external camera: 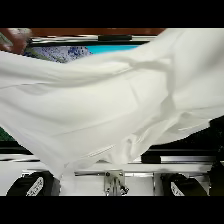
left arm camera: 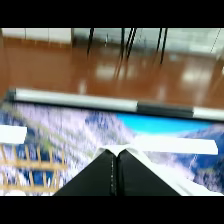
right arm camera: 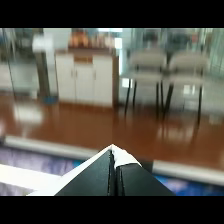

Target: Fold the shirts.

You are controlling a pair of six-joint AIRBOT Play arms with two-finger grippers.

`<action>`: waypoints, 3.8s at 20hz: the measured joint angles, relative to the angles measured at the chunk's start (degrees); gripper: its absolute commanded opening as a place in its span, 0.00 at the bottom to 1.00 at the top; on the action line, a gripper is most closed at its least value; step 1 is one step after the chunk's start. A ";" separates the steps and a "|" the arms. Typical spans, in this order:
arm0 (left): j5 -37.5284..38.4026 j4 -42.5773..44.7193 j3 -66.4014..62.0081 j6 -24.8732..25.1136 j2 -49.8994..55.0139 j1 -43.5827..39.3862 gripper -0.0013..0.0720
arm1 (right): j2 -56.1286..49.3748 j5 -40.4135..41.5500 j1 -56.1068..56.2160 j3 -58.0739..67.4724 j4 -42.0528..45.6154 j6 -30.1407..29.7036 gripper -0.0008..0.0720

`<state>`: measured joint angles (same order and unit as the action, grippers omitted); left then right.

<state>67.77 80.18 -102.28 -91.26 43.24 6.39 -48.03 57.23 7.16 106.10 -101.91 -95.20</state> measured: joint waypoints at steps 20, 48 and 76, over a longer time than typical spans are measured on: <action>10.32 -5.05 21.22 1.42 36.06 -1.64 1.00 | -46.31 13.99 -0.98 0.11 -4.70 7.65 0.69; -24.81 -30.58 66.58 -0.15 20.17 -27.54 0.06 | -35.60 31.78 -18.84 -15.30 -10.05 -0.83 0.69; -16.81 -24.04 41.13 3.58 28.15 2.99 1.00 | -41.18 16.20 -8.81 -30.73 -9.25 -1.66 0.81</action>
<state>50.96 56.14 -61.14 -87.68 71.40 9.39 -89.21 73.43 -1.65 75.37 -111.15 -96.86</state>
